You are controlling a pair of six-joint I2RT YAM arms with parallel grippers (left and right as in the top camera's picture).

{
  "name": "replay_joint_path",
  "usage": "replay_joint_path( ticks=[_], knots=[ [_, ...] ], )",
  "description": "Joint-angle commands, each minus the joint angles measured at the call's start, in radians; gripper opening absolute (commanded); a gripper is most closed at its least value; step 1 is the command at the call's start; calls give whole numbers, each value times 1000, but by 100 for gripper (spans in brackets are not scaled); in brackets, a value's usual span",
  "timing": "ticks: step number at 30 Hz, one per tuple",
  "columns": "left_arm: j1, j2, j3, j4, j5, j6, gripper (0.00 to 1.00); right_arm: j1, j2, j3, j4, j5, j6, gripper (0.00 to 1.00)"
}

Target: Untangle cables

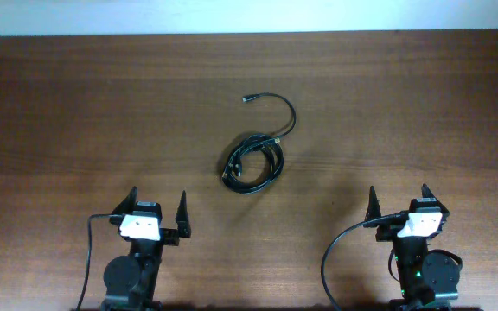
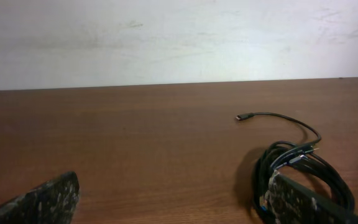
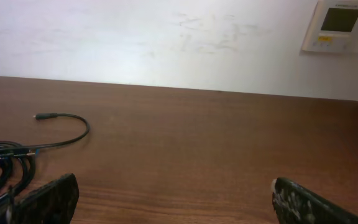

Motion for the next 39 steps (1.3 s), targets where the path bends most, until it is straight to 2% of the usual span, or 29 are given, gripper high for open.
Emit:
replay_joint_path(
  ticks=[1, 3, 8, 13, 16, 17, 18, 27, 31, 34, 38, 39],
  knots=[
    [-4, 5, 11, -2, 105, -2, 99, -3, -8, -7, -5, 6, 3, 99],
    [-4, 10, 59, -42, 169, -69, 99, -3, -8, -7, -5, 6, 3, 98],
    [-4, 141, 297, -270, 272, -72, 99, -3, -8, -7, -5, 6, 3, 99],
    [-4, 551, 683, -547, 367, -71, 99, -3, -8, -7, -5, 6, 3, 98],
    [-4, 802, 890, -660, 612, -72, 99, -3, -8, -7, -5, 6, 3, 99],
    [-4, 859, 900, -665, 698, -72, 99, -3, -8, -7, -5, 6, 3, 99],
    [-4, 893, 900, -674, 713, -71, 99, -3, -8, -7, -5, 6, 3, 98],
    [-4, 1204, 900, -679, 713, -72, 99, -3, -8, -7, -5, 6, 3, 98],
    [-4, 1253, 900, -662, 708, -71, 99, -3, -8, -7, -5, 6, 3, 98],
    [-5, 1254, 900, -595, 649, -58, 99, -3, -8, -7, -5, 6, 3, 98],
    [-47, 1254, 900, -473, 640, 94, 99, -3, -8, -7, -5, 6, 3, 98],
    [-76, 1254, 900, -424, 575, 101, 99, -3, -8, -7, -5, 6, 3, 98]
  ],
)
